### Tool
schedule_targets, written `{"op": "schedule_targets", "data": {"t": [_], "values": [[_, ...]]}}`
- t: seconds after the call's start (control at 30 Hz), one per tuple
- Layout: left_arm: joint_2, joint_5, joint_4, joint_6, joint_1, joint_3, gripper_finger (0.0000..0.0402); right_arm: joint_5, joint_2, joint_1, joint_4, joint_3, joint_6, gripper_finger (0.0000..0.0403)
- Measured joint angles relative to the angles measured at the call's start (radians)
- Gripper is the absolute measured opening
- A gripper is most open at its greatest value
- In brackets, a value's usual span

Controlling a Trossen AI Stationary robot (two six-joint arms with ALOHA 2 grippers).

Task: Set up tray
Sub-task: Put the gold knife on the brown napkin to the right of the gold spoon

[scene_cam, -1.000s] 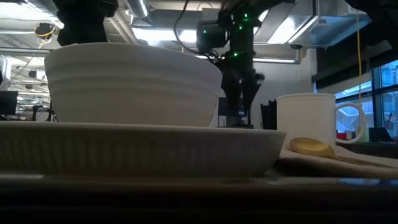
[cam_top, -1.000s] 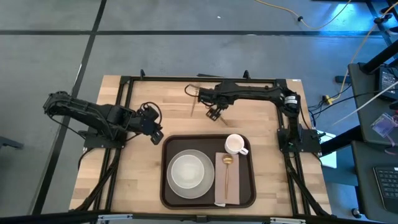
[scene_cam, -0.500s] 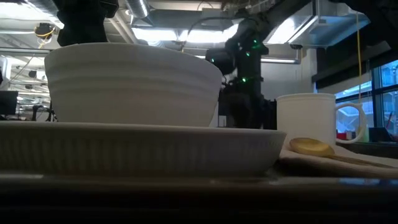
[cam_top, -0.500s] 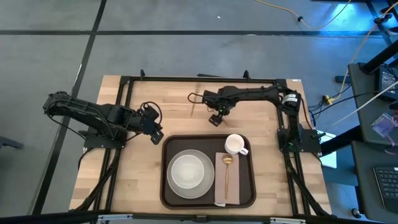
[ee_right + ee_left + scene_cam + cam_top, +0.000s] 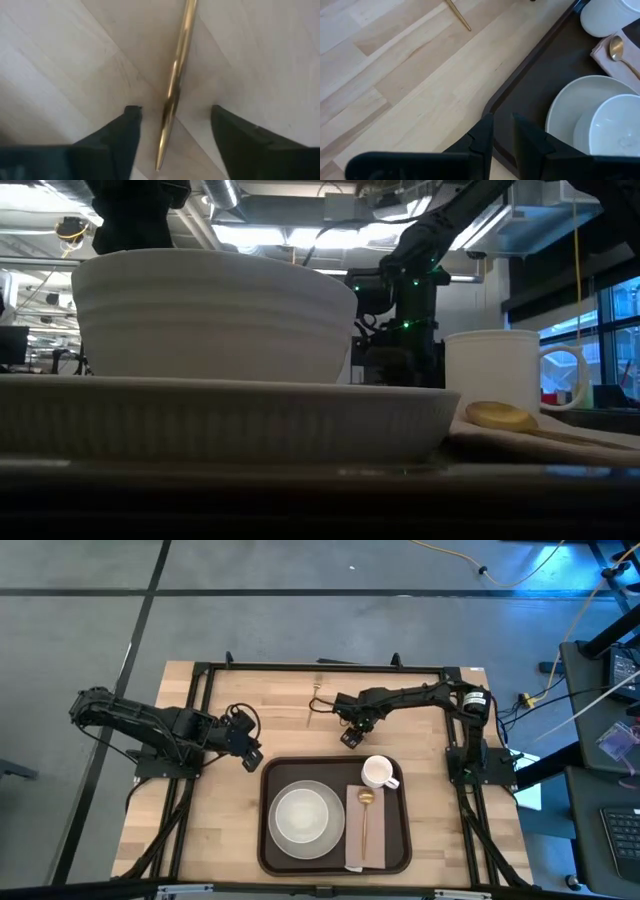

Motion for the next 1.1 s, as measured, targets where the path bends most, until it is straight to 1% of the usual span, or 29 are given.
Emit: {"op": "schedule_targets", "data": {"t": [0.23,0.43,0.53,0.67,0.77,0.9,1.0,1.1], "values": [[0.000,0.001,0.001,-0.005,0.000,0.000,0.0059,0.007,0.000,0.000,0.017,-0.004,-0.004,0.0124],[0.000,0.001,0.001,-0.008,0.000,0.000,0.0059,0.015,0.000,-0.001,0.018,-0.006,-0.006,0.0046],[0.000,0.001,0.001,-0.008,0.000,0.000,0.0059,0.021,0.000,0.000,0.016,-0.006,0.001,0.0015],[0.000,0.001,0.001,-0.008,0.000,0.000,0.0059,0.027,0.000,0.000,0.012,-0.004,0.001,0.0011],[0.000,0.002,0.000,-0.008,0.000,0.000,0.0059,0.012,0.007,-0.001,-0.021,0.027,-0.003,0.0011],[0.000,0.003,0.000,-0.003,0.000,0.000,0.0059,-0.003,0.020,-0.001,-0.098,0.112,-0.004,0.0011],[0.000,0.003,0.000,0.000,0.000,0.000,0.0059,-0.044,0.024,0.001,-0.114,0.189,-0.009,0.0011],[0.000,0.003,-0.001,0.023,0.000,0.000,0.0059,-0.107,0.021,0.002,-0.152,0.264,-0.006,0.0010]]}}
